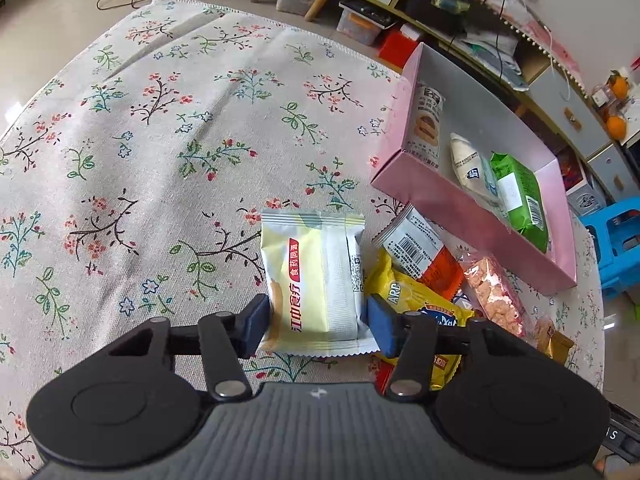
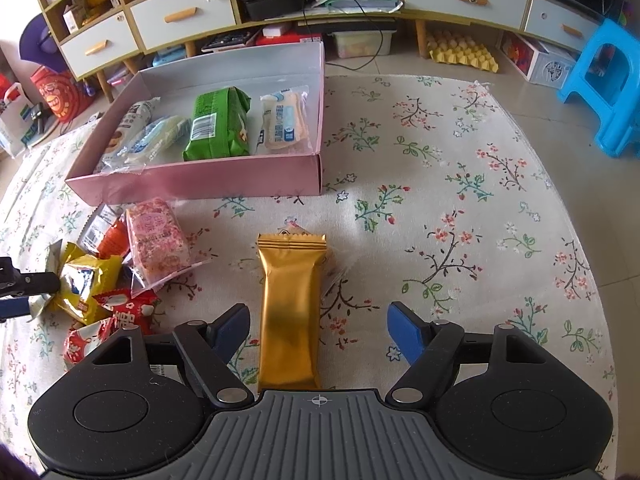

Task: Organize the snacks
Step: 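Grasp the white square pastry packet with the left tool while the right tool reaches the gold bar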

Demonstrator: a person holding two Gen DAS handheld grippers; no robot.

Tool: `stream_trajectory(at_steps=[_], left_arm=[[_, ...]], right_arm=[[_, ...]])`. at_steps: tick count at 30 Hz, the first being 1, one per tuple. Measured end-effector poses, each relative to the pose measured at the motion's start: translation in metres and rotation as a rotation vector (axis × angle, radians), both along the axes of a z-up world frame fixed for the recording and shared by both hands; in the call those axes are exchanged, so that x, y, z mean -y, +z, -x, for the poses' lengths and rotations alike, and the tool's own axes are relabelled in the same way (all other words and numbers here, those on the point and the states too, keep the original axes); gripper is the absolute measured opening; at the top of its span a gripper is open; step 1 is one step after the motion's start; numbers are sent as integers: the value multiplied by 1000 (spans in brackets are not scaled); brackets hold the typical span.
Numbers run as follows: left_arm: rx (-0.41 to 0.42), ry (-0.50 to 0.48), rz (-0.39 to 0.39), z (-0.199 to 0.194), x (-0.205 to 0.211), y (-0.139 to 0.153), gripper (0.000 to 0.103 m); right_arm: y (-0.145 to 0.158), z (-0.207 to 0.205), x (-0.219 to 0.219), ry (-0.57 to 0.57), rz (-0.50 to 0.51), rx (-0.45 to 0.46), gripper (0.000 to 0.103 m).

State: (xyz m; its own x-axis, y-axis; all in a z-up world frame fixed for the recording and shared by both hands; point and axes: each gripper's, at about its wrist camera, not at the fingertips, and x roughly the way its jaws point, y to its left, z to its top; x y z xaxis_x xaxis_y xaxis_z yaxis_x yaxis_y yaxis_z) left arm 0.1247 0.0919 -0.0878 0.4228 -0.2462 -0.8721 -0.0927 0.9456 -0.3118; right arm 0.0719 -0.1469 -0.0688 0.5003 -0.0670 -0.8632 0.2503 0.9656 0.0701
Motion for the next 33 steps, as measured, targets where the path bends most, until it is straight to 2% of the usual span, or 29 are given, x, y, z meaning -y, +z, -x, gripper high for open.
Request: stream_trajectory(at_steps=[8, 19, 24, 28, 32, 33], left_arm=[[4, 3, -24, 1, -1, 2, 46], [14, 10, -24, 3, -5, 7, 44], [22, 5, -33, 3, -4, 9, 44], [27, 0, -35, 4, -3, 10, 44], [34, -2, -37, 5, -3, 12, 44], [35, -1, -37, 5, -4, 13, 44]], right_arm=[[-4, -1, 0, 9, 0, -5, 67], [-5, -2, 2, 20, -44, 3, 41], [-6, -3, 4, 12, -63, 3, 40], [-6, -4, 1, 17, -52, 5, 46], [-6, -5, -2, 31, -48, 9, 46], [-6, -5, -1, 30, -53, 10, 41]])
